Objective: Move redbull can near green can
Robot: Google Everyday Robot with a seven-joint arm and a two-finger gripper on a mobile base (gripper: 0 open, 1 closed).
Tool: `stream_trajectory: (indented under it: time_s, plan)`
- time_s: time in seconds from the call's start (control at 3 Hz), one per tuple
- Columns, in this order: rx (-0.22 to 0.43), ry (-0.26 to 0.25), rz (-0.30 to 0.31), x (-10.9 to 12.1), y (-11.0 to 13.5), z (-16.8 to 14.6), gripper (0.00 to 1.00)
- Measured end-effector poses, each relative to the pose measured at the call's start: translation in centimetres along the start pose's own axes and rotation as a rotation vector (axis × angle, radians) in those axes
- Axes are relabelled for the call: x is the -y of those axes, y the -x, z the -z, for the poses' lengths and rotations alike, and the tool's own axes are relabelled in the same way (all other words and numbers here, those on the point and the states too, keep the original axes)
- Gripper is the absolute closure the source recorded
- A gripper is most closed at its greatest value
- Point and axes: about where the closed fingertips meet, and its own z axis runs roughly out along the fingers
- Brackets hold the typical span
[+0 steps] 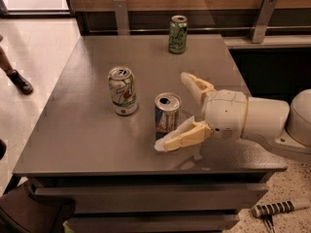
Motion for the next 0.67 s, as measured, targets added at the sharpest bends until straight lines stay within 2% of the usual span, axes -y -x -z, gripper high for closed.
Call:
stream_trajectory:
  time_s: [0.33,0.67]
  plan:
    - [-0.001,0.007,0.001,-0.15,0.1,-0.29,0.16]
    - [-0.001,0.01,0.003,-0.28,0.21,-0.47,0.4]
